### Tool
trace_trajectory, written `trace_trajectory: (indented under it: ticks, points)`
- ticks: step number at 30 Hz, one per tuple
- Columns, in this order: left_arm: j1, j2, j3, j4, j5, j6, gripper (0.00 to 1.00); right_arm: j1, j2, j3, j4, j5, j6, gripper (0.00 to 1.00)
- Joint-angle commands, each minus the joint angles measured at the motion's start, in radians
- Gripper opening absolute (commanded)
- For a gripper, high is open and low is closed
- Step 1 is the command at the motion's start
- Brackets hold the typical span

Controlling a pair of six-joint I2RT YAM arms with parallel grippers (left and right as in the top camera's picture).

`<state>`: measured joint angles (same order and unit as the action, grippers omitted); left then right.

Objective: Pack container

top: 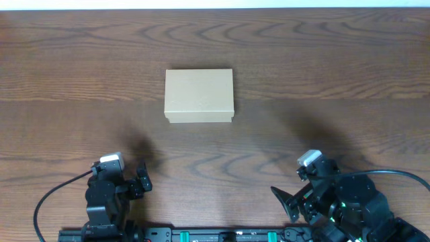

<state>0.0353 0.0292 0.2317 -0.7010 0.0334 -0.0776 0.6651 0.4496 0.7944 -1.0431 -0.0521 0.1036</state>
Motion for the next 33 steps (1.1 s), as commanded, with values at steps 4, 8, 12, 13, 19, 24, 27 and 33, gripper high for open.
trace_trajectory:
  ticks: [4,8,12,13,19,24,27,33]
  points:
    - [-0.009,-0.026,-0.046,0.024,-0.022,0.083,0.95,-0.006,-0.004,-0.005,-0.001,0.002,0.015,0.99]
    - [-0.023,-0.026,-0.076,0.048,-0.023,0.1,0.95,-0.006,-0.004,-0.005,-0.001,0.002,0.015,0.99]
    - [-0.026,-0.026,-0.076,0.051,-0.023,0.15,0.95,-0.006,-0.004,-0.005,-0.001,0.002,0.015,0.99]
    - [-0.026,-0.026,-0.076,0.049,-0.023,0.152,0.95,-0.006,-0.004,-0.005,-0.001,0.002,0.015,0.99]
    - [-0.025,-0.026,-0.076,0.044,-0.022,0.152,0.95,-0.006,-0.004,-0.006,-0.001,0.002,0.015,0.99]
    - [-0.025,-0.026,-0.076,0.045,-0.023,0.152,0.95,-0.006,-0.004,-0.005,-0.001,0.002,0.015,0.99]
    - [-0.025,-0.026,-0.076,0.045,-0.022,0.152,0.95,-0.006,-0.004,-0.005,-0.001,0.002,0.015,0.99]
    - [-0.025,-0.026,-0.076,0.044,-0.022,0.152,0.95,-0.006,-0.005,-0.005,-0.001,0.005,0.013,0.99]
